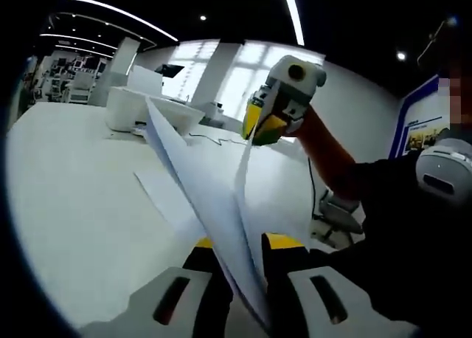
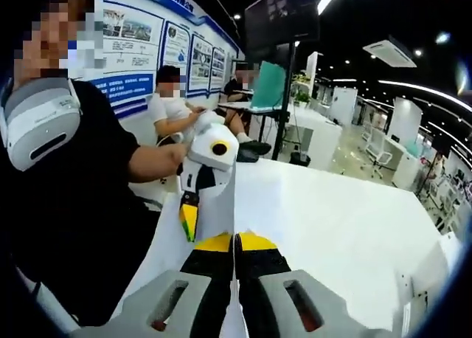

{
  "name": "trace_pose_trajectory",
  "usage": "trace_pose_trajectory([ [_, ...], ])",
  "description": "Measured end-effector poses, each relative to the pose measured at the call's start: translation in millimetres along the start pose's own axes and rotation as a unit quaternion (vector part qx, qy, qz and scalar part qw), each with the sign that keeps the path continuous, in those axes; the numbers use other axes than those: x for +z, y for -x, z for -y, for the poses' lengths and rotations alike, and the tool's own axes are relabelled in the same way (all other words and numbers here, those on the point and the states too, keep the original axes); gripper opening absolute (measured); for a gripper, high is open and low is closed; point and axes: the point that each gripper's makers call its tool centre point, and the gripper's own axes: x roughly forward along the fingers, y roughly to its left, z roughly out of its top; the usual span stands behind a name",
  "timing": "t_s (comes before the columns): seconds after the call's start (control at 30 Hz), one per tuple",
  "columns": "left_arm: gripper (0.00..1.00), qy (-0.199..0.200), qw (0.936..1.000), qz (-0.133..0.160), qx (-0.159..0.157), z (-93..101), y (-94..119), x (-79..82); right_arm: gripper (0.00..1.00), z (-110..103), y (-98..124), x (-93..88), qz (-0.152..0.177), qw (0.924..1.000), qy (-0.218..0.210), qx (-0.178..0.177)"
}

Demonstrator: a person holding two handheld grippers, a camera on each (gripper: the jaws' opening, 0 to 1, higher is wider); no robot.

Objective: Organize the stack of printing papers by aligning and flattening the scattered papers on the table

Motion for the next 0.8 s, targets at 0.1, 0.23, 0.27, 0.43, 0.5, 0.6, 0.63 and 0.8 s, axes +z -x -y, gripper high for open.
trace_pose_trajectory([
  [0.1, 0.19, -0.002, 1.0000, -0.001, 0.000, 1.5, -0.3, 0.1, 0.00, -3.1, -7.3, -2.9, -0.006, 0.9999, -0.007, 0.011],
  [0.23, 0.19, -0.002, 1.0000, 0.000, 0.002, 1.3, 0.5, 1.0, 0.00, -4.3, -17.8, -5.2, -0.009, 0.9996, -0.020, 0.019],
  [0.27, 0.19, -0.002, 1.0000, 0.000, 0.002, 1.7, 0.4, 1.1, 0.00, -4.9, -19.7, -5.1, -0.009, 0.9995, -0.021, 0.021],
  [0.43, 0.19, -0.006, 1.0000, -0.004, 0.004, 0.0, -0.3, 1.0, 0.00, -5.7, -27.3, -5.1, -0.008, 0.9992, -0.027, 0.027],
  [0.5, 0.19, -0.007, 1.0000, -0.004, 0.004, -0.6, -0.3, 1.3, 0.00, -6.3, -30.2, -5.5, -0.009, 0.9991, -0.029, 0.029],
  [0.6, 0.19, -0.007, 1.0000, -0.005, 0.004, -1.2, -0.3, 2.0, 0.00, -6.3, -33.3, -5.4, -0.008, 0.9990, -0.032, 0.030],
  [0.63, 0.19, -0.007, 1.0000, -0.005, 0.004, -1.3, -0.2, 2.2, 0.00, -5.7, -34.2, -5.0, -0.006, 0.9990, -0.034, 0.029],
  [0.8, 0.18, -0.007, 0.9999, -0.007, 0.006, -2.6, -0.4, 1.6, 0.00, -5.1, -38.4, -4.6, -0.003, 0.9988, -0.038, 0.032],
])
